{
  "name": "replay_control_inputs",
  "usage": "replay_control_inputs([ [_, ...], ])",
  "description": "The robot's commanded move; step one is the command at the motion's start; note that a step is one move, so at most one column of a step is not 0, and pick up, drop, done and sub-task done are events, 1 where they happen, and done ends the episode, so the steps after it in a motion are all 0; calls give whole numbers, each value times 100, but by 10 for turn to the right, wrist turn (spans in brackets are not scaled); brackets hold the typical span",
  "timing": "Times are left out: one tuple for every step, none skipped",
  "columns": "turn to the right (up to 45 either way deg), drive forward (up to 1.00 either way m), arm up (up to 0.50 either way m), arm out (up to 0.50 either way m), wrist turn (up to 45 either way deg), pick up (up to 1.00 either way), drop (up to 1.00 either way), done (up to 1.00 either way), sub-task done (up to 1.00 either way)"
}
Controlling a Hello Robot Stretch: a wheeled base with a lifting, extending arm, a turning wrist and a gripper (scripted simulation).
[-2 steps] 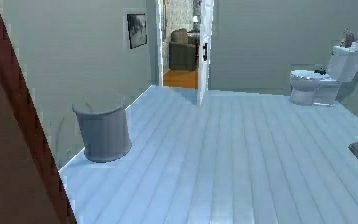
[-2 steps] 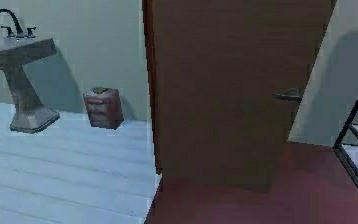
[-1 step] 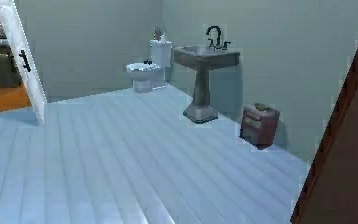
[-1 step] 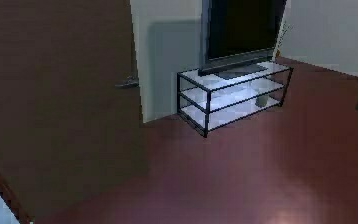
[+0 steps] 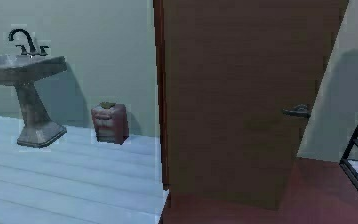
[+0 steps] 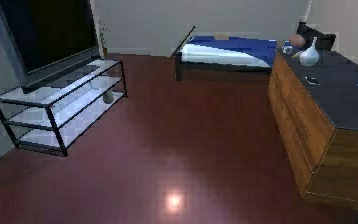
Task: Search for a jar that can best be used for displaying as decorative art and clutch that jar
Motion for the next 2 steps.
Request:
replay_control_inputs([
  [120,0,0,0,0,0,0,0,0],
  [0,10,0,0,0,0,0,0,0],
])
